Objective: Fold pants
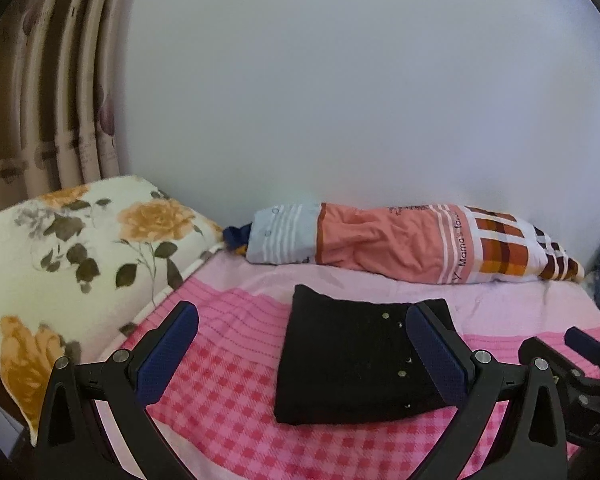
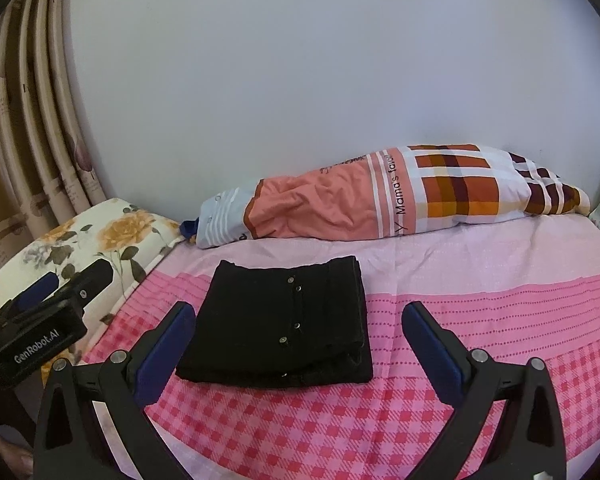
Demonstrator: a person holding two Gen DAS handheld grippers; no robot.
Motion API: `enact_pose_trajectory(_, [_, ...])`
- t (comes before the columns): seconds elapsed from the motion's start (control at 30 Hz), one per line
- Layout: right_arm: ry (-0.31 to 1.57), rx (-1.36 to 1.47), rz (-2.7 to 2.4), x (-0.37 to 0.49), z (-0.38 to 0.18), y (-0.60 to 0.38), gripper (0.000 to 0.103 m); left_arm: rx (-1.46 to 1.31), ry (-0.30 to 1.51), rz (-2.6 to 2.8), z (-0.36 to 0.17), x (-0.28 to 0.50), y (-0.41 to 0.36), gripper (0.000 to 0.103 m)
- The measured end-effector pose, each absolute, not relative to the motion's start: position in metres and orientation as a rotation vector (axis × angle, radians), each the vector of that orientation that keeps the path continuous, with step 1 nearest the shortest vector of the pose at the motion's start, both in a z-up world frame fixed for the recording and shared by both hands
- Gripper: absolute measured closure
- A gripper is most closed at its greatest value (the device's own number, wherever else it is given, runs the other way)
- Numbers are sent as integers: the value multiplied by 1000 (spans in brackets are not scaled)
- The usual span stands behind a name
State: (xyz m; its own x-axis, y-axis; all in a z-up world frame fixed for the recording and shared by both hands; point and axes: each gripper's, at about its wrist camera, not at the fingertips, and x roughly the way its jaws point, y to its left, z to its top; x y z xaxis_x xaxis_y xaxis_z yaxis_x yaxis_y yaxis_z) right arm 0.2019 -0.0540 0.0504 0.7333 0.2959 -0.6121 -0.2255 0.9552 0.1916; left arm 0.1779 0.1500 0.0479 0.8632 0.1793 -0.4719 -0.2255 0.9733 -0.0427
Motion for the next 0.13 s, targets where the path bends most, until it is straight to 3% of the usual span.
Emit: enact_pose_trajectory(0.13, [696,98,284,201,48,-51,1,-106,497,206,47,179,154,0])
